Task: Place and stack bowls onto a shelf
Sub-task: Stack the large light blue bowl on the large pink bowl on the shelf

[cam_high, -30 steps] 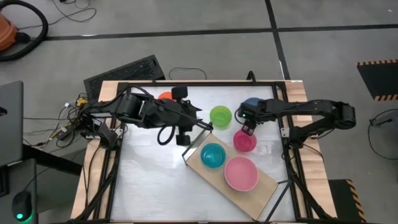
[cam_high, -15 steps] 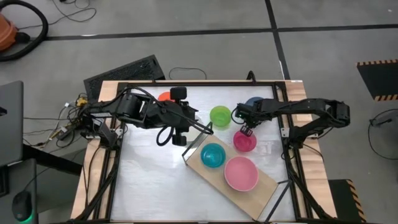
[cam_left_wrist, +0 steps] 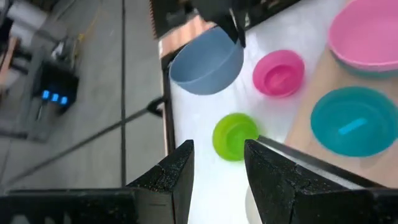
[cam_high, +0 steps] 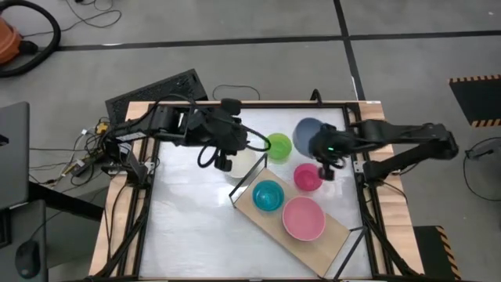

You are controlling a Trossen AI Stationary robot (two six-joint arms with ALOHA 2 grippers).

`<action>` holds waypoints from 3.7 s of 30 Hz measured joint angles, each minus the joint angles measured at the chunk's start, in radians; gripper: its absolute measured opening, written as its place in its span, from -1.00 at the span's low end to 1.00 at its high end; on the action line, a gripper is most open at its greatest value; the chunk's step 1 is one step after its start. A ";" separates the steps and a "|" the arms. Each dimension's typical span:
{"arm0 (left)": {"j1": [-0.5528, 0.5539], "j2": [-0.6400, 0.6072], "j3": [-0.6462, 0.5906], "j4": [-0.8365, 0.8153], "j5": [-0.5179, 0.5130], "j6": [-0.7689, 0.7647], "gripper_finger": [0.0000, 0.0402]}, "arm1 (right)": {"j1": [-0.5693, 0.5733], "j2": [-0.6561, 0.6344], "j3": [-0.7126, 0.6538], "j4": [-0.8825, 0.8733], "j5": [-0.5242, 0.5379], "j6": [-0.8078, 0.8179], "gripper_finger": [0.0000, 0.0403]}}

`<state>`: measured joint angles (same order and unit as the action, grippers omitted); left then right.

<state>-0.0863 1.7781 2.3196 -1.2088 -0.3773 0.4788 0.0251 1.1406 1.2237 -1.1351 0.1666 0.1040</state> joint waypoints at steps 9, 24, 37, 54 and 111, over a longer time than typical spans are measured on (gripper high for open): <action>0.072 0.025 -0.001 0.170 0.369 0.148 -0.36 | 0.232 -0.012 0.156 0.095 -0.238 -0.089 -0.85; 0.108 0.150 -0.002 0.244 0.822 0.011 -0.36 | 0.330 0.091 0.219 0.197 -0.432 -0.139 -0.85; 0.076 0.230 -0.001 0.199 0.851 0.075 -0.36 | 0.342 0.107 0.219 0.225 -0.476 -0.163 -0.85; 0.038 0.272 0.005 0.187 0.935 0.143 -0.95 | 0.343 0.109 0.219 0.226 -0.514 -0.172 -0.85; -0.213 0.434 -0.011 0.298 0.438 0.279 -1.00 | 0.268 -0.212 0.505 0.072 -0.372 0.072 0.31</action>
<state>-0.2993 2.2120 2.3081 -0.9106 0.0605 0.7579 0.2932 0.9291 1.7287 -1.0629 -0.2058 0.1764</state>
